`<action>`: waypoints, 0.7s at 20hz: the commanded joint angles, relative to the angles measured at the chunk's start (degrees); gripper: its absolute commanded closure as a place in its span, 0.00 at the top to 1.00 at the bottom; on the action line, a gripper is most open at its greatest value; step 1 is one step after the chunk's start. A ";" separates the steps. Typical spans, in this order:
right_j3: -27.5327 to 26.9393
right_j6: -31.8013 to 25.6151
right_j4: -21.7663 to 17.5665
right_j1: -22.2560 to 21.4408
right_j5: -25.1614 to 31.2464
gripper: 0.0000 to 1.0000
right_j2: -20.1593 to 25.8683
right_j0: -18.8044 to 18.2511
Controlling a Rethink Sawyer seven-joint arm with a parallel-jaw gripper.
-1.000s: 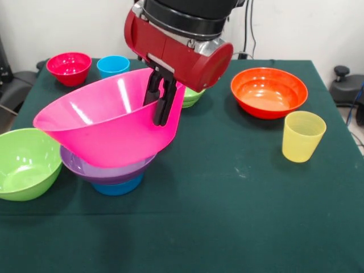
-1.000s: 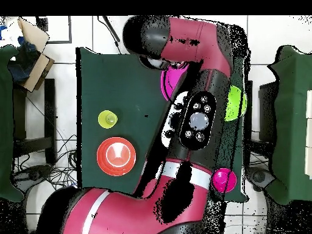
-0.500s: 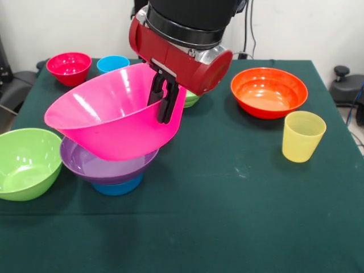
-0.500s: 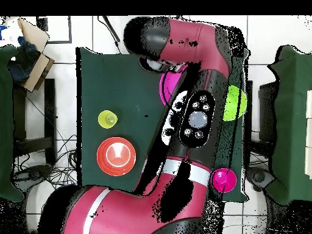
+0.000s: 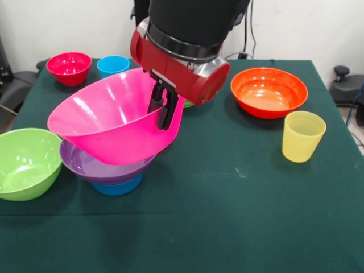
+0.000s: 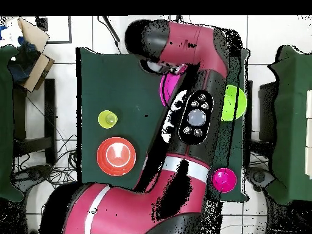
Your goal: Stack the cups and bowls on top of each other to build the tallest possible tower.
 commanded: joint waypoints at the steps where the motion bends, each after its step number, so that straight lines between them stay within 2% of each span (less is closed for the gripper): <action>1: 5.73 -10.63 -7.13 2.17 -2.19 0.00 4.02 0.41; 4: 6.26 -10.14 -7.77 2.81 -3.71 0.00 4.42 0.35; 9: 7.61 -10.55 -9.08 1.78 -3.09 0.00 4.44 0.27; 14: 6.56 -11.19 -10.04 2.31 -2.70 0.00 4.94 -0.37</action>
